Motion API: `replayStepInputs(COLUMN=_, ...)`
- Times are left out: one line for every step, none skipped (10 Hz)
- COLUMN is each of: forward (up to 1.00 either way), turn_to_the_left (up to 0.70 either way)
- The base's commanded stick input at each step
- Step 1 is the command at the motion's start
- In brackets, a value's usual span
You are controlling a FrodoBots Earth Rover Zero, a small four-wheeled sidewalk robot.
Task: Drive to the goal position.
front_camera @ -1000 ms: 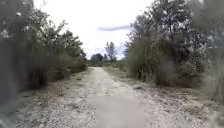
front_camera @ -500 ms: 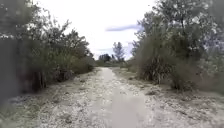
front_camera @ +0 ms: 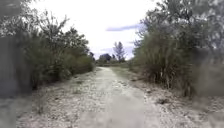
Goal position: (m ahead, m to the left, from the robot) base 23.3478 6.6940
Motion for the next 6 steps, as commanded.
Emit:
replayStepInputs(forward=0.7, turn_to_the_left=0.0)
replayStepInputs(forward=0.7, turn_to_the_left=0.0)
replayStepInputs(forward=0.7, turn_to_the_left=0.0)
replayStepInputs(forward=0.7, turn_to_the_left=0.0)
replayStepInputs(forward=0.7, turn_to_the_left=0.0)
replayStepInputs(forward=0.7, turn_to_the_left=0.0)
